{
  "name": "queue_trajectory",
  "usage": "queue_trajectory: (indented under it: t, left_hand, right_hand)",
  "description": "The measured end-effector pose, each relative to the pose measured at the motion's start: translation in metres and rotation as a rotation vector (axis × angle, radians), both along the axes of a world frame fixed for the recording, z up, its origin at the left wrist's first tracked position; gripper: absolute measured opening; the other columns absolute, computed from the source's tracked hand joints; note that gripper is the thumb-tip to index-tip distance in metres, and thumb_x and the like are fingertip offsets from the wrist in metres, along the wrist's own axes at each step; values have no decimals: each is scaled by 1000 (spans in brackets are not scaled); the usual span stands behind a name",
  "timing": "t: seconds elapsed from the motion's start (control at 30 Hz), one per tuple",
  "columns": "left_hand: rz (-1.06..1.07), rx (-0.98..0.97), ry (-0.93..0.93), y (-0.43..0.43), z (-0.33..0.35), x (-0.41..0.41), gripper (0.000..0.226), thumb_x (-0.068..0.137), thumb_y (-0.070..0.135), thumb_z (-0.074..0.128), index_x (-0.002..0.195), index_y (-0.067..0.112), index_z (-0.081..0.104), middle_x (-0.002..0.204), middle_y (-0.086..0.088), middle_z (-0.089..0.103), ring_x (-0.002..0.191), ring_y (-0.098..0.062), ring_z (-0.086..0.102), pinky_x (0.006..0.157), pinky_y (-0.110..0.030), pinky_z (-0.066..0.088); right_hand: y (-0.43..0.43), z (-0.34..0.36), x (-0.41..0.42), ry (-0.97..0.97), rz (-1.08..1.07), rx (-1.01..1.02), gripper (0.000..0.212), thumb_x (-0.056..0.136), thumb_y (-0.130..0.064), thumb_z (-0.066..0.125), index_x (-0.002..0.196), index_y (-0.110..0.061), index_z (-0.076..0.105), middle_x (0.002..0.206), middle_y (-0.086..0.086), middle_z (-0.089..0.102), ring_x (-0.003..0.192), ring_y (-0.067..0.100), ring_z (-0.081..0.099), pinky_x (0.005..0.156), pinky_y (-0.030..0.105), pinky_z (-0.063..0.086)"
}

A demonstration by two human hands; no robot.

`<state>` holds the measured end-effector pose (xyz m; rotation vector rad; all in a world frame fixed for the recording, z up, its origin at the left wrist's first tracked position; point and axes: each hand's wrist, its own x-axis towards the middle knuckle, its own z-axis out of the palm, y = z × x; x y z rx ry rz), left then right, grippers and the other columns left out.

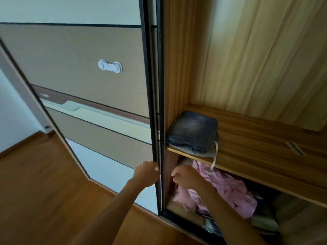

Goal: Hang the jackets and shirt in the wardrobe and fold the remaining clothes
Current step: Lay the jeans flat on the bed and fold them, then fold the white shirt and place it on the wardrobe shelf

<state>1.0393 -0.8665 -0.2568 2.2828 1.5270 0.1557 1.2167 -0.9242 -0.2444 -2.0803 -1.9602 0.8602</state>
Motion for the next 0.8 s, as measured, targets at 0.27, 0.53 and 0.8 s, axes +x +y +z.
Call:
queue_trajectory:
  t: [0.27, 0.53, 0.8]
  left_hand:
    - [250, -44, 47, -38, -4, -127, 26, 97, 32, 53, 114, 22, 70, 114, 7, 70, 87, -10, 66, 82, -25, 56]
    - [546, -86, 83, -103, 6, -283, 28, 99, 22, 46, 103, 13, 72, 99, 0, 71, 85, -13, 69, 77, -31, 61]
    - [863, -104, 4, -193, 17, -444, 20, 94, 28, 53, 102, 24, 70, 100, 5, 71, 88, -13, 68, 78, -31, 58]
  right_hand:
    - [12, 5, -100, 22, 189, -27, 27, 89, -17, 52, 110, -18, 70, 108, -1, 69, 101, 17, 63, 85, 29, 50]
    - [12, 11, -258, 26, 480, 57, 26, 96, -29, 56, 114, -16, 69, 113, 3, 71, 98, 21, 68, 89, 32, 55]
    - [-20, 19, -436, 13, 775, 92, 26, 95, -21, 59, 118, -16, 69, 120, 4, 69, 107, 21, 66, 92, 31, 55]
